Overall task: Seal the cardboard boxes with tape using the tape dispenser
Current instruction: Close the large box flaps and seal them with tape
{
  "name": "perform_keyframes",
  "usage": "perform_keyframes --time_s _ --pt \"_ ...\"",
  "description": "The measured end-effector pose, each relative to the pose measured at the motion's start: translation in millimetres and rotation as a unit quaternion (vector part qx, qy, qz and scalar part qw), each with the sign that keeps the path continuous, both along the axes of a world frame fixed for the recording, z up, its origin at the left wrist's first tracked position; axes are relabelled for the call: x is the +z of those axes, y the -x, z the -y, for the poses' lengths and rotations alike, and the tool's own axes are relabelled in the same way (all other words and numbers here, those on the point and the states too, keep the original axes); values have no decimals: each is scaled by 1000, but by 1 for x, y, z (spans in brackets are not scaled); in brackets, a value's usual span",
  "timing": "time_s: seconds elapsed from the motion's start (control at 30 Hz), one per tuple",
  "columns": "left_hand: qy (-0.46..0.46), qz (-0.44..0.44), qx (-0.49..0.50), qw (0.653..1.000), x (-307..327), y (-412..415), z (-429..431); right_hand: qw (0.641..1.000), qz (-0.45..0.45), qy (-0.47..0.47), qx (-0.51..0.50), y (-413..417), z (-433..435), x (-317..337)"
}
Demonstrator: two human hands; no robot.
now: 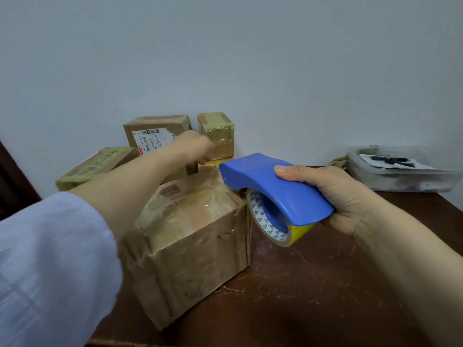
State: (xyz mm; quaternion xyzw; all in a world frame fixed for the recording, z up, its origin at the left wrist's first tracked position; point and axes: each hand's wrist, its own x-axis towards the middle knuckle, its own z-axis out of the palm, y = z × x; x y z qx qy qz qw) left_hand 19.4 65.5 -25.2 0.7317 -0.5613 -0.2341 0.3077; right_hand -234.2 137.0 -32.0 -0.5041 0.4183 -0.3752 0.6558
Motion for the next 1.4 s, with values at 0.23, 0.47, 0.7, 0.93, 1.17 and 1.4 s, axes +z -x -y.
perform_keyframes --time_s 0.23,0.47,0.7,0.93,1.17,1.4 --pt "-258 20 -282 924 9 13 -62 1000 18 -12 6 -1 -6 0" --pt "-198 234 -168 937 -11 32 -61 1000 14 -2 -4 0 -12 -6" --pt "-179 269 -159 933 -10 39 -68 998 -39 42 -22 17 -27 -13" --pt "-197 298 -168 919 -3 43 -69 996 -75 38 -21 53 -59 -25" --pt "-200 309 -168 914 -2 44 -72 997 -79 16 12 71 -85 -34" --pt "-220 287 -162 918 1 46 -73 994 -80 -46 55 74 -89 -54"
